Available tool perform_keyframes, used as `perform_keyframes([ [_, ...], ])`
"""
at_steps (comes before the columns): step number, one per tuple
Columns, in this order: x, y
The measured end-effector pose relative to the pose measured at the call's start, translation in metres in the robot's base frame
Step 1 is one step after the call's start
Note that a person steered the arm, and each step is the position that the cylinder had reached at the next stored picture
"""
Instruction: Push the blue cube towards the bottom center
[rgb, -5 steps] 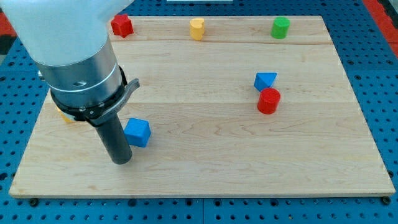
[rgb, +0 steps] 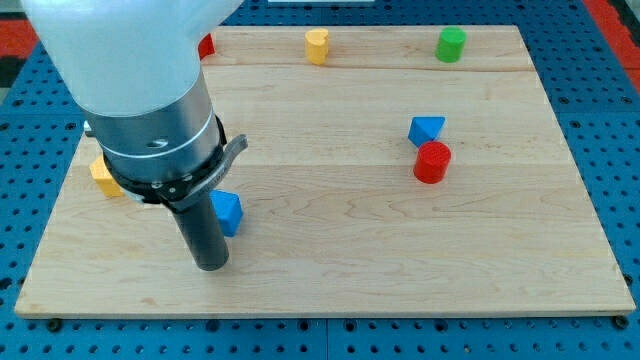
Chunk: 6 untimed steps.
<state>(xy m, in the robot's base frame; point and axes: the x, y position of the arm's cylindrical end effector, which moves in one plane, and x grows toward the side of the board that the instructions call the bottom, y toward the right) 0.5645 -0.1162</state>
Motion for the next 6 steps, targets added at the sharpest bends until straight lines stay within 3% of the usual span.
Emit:
perform_keyframes([
  [1, -0.001, -0.054],
  [3, -0.048, -0.066],
  [6, -0.057, 0.03],
])
